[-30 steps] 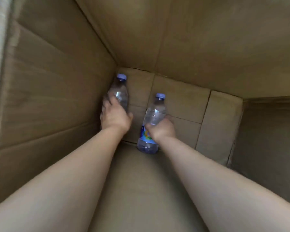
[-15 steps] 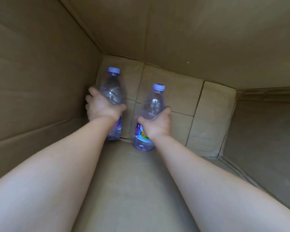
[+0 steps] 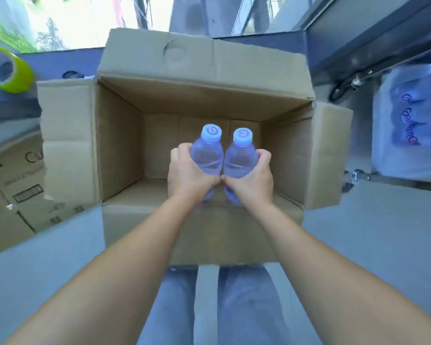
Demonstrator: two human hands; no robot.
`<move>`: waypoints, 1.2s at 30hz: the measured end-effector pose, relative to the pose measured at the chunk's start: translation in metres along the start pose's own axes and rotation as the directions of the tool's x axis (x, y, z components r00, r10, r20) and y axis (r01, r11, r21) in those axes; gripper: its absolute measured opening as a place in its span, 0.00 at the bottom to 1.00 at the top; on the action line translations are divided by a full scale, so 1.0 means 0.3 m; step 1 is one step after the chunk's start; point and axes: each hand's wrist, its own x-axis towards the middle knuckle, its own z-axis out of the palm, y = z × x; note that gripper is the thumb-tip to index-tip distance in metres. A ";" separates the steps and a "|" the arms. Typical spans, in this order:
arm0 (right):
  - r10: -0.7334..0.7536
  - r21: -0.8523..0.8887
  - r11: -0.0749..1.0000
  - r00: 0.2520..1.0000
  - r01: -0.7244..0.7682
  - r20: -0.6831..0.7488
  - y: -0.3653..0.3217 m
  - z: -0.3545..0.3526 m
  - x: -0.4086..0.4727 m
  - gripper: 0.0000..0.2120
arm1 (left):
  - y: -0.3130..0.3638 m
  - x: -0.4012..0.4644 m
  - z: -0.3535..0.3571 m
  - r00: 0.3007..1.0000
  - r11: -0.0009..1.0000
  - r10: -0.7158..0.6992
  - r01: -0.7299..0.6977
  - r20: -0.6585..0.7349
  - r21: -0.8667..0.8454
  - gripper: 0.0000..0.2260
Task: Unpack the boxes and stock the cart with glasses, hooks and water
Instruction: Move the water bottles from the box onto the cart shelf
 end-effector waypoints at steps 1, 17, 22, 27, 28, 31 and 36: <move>-0.004 0.016 1.000 1.000 0.005 -0.023 -0.010 -0.060 -0.059 0.33 | 0.051 -0.073 -0.025 0.999 0.999 0.044 -0.044 0.013 0.009 0.26; -0.076 0.330 0.927 0.951 0.178 -0.301 0.343 -1.068 -1.072 0.27 | 0.510 -1.363 0.083 0.803 0.807 0.588 -0.590 0.099 -0.012 0.22; -0.031 0.350 0.913 0.890 0.210 -0.454 0.611 -1.378 -1.287 0.25 | 0.567 -1.743 0.318 0.713 0.725 0.688 -0.683 0.135 -0.083 0.20; 0.048 0.396 0.892 0.826 0.217 -0.561 0.828 -1.623 -1.407 0.26 | 0.683 -1.970 0.531 0.601 0.626 0.762 -0.779 0.241 -0.038 0.22; 0.057 0.403 0.890 0.826 0.212 -0.561 0.865 -1.667 -1.418 0.25 | 0.710 -1.998 0.571 0.583 0.613 0.767 -0.790 0.269 -0.034 0.23; 0.071 0.405 0.891 0.820 0.204 -0.568 0.955 -1.789 -1.417 0.23 | 0.783 -2.036 0.696 0.564 0.611 0.755 -0.791 0.336 -0.044 0.24; 0.031 0.340 0.924 0.850 0.177 -0.527 1.068 -1.994 -1.303 0.24 | 0.918 -2.034 0.909 0.599 0.664 0.715 -0.743 0.362 -0.082 0.22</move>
